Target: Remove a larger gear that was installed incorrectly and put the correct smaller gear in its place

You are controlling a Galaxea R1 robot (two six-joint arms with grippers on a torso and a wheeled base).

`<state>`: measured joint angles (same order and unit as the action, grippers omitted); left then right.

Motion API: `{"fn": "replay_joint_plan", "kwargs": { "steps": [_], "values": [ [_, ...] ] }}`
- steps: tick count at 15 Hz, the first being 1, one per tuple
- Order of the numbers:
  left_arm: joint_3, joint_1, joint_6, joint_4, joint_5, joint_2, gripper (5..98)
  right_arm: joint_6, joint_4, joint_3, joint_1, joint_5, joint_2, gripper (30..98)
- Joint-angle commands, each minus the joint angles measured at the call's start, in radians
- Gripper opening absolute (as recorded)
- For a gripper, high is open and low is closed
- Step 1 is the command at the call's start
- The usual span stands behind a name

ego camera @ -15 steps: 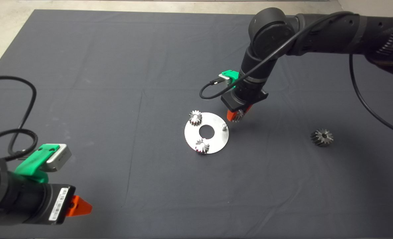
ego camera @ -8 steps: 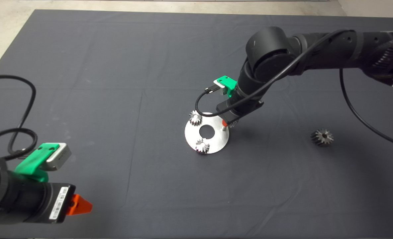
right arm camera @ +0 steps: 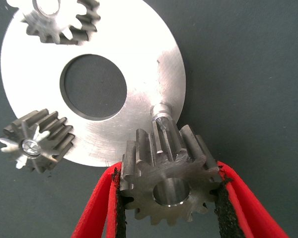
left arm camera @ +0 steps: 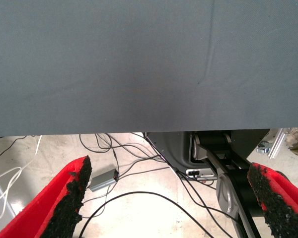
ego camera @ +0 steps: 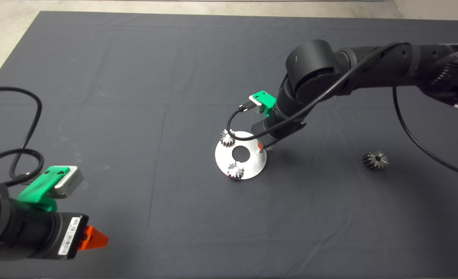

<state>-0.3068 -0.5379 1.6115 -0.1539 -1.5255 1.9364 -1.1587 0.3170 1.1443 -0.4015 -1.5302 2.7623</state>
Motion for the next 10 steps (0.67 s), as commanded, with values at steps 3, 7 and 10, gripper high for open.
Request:
{"fn": "replay_joint_plan", "kwargs": {
  "steps": [3,7,10],
  "values": [
    [0.019,-0.002,0.008,-0.010,-0.064,-0.003,79.4,-0.001,0.057,0.024,0.003,-0.027,0.004,35.7],
    [0.019,-0.002,0.008,-0.012,-0.065,-0.004,79.4,0.001,0.074,0.037,0.003,-0.027,0.007,35.6],
    [0.019,-0.001,0.007,-0.025,-0.065,-0.004,79.4,0.001,0.074,0.041,0.008,-0.027,0.009,35.6]
  ]
}}
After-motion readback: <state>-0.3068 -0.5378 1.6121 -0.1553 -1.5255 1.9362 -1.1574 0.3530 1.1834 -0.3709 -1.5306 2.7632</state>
